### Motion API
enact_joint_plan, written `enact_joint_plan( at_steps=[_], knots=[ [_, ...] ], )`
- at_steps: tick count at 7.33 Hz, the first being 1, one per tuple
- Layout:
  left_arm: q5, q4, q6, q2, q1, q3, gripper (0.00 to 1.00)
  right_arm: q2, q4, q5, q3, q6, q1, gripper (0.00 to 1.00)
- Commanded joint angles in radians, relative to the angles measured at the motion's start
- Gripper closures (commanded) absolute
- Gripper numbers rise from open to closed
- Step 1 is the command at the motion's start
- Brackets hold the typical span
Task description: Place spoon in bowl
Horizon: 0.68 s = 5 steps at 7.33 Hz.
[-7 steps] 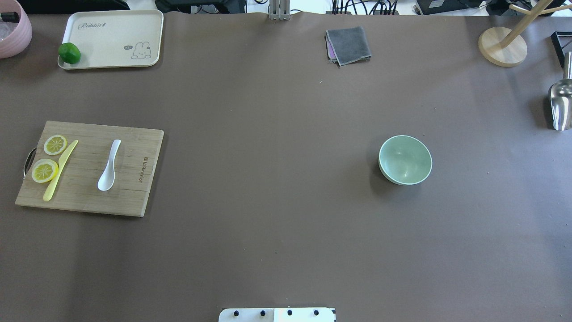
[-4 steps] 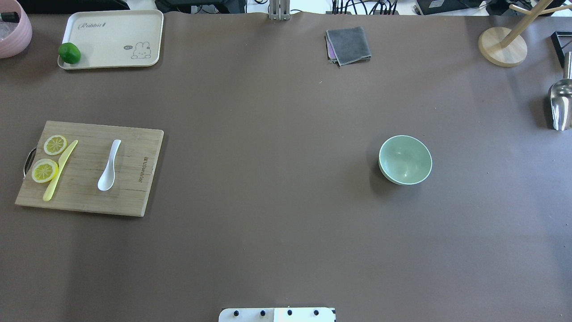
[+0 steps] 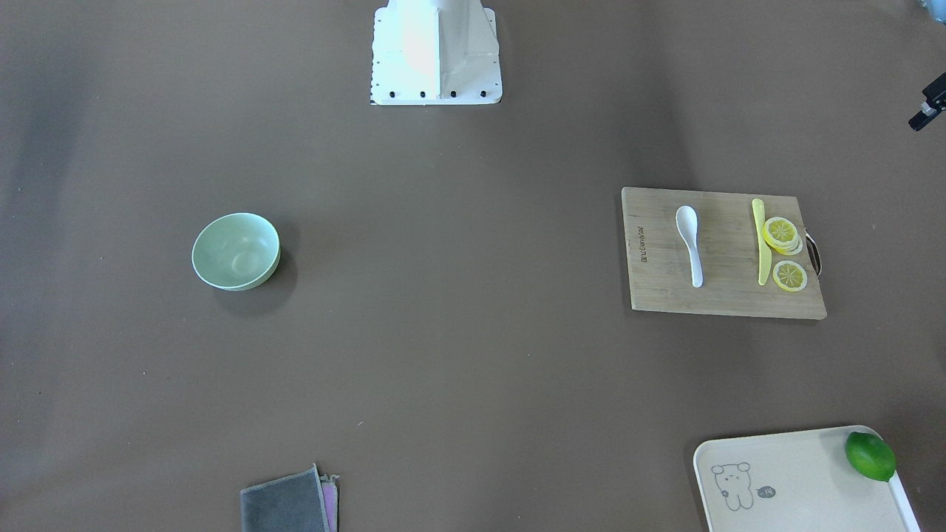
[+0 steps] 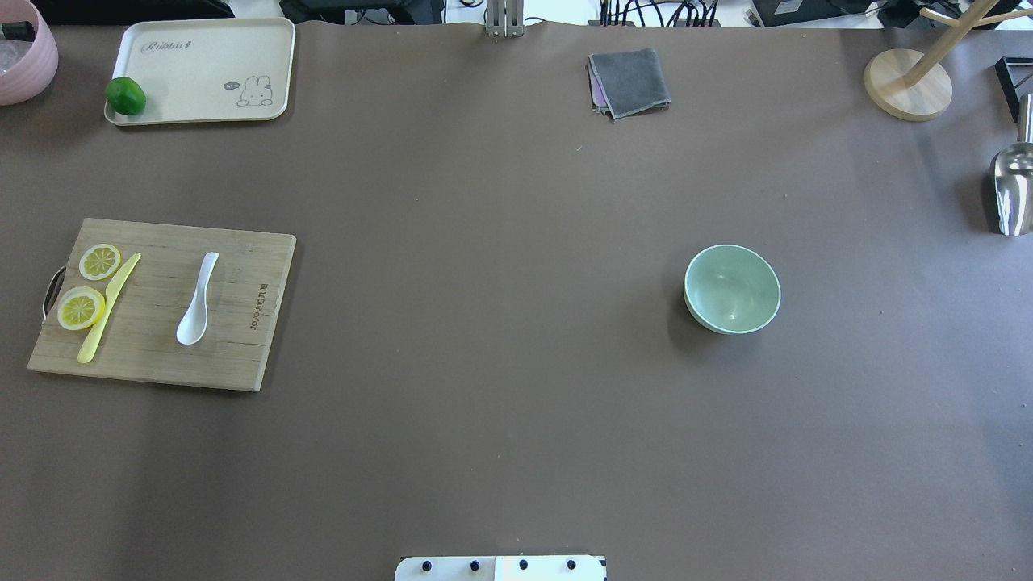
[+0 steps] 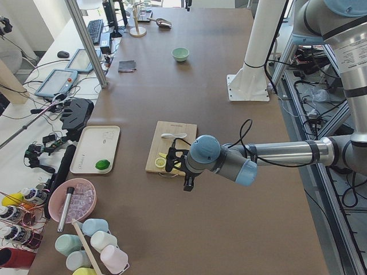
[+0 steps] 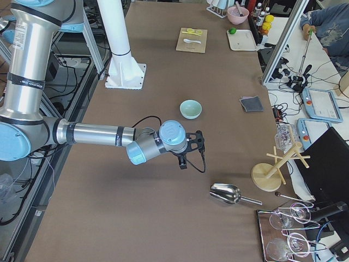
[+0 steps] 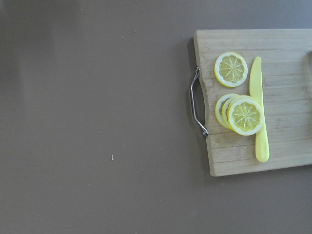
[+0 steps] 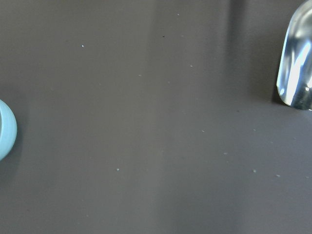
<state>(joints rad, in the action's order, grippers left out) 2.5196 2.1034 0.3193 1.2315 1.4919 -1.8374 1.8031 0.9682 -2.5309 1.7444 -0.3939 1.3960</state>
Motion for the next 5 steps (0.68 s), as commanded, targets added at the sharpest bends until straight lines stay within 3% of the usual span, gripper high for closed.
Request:
enact_joint_plan(
  at_steps=[1,3,5],
  knots=[
    [-0.008,0.015,0.154,0.084,-0.105,0.003,0.03,-0.056,-0.173,0.087,0.003,-0.343,-0.188,0.06],
    [-0.121,0.015,0.265,0.160,-0.246,0.003,0.03,-0.157,-0.175,0.206,0.003,-0.547,-0.354,0.12],
    [-0.131,0.013,0.369,0.225,-0.332,0.004,0.03,-0.249,-0.164,0.301,-0.006,-0.685,-0.493,0.17]
  ],
)
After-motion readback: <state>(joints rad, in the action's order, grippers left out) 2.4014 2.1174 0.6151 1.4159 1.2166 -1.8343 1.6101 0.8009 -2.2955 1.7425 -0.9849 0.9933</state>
